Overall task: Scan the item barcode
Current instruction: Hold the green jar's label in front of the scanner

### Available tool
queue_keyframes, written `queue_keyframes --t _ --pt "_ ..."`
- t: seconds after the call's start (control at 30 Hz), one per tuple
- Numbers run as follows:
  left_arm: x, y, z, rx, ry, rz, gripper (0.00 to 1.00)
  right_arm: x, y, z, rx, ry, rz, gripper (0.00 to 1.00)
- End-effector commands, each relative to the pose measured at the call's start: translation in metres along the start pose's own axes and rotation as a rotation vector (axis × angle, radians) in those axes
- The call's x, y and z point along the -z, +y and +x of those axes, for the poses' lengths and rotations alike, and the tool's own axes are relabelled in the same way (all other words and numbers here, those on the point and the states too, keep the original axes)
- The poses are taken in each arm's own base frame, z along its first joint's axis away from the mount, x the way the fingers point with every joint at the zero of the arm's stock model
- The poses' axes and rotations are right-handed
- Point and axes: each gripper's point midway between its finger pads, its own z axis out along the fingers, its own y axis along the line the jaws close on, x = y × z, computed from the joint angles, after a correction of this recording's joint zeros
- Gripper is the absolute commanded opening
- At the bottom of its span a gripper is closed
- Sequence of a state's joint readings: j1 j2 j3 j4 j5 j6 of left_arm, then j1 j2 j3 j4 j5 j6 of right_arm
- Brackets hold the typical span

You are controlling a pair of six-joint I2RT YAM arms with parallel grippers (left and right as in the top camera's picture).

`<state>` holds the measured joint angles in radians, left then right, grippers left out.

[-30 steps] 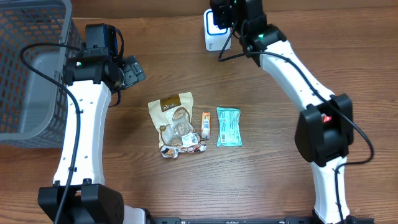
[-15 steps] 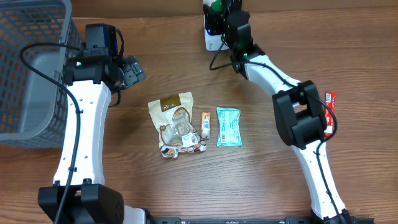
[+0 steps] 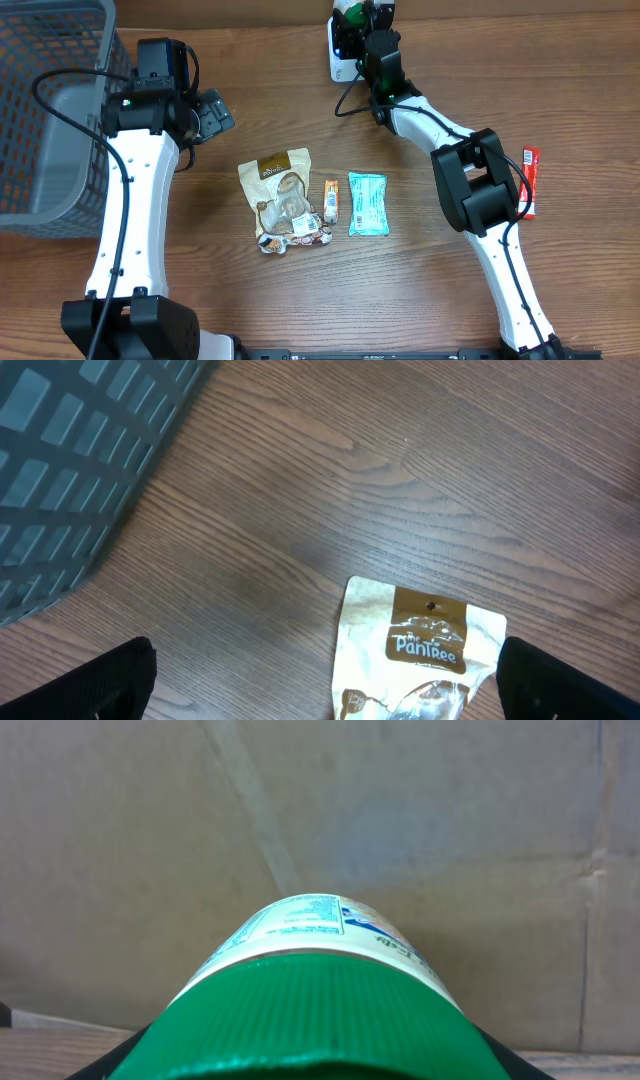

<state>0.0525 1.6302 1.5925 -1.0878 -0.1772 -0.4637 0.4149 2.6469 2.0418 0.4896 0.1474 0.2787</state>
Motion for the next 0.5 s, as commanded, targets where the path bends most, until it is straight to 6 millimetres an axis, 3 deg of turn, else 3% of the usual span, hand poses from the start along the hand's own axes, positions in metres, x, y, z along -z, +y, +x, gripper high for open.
queue_keyframes --t 0.0,0.17,0.47 --pt "0.008 0.002 -0.005 0.0 -0.026 -0.002 1.0 0.001 0.012 -0.035 -0.023 -0.094 -0.017 0.04" --pt "0.008 0.002 -0.005 0.0 -0.026 -0.002 1.0 0.002 0.016 -0.046 -0.03 -0.138 -0.034 0.04" --pt "0.008 0.002 -0.005 0.0 -0.027 -0.001 1.0 0.0 0.01 -0.028 -0.023 -0.064 -0.01 0.03"
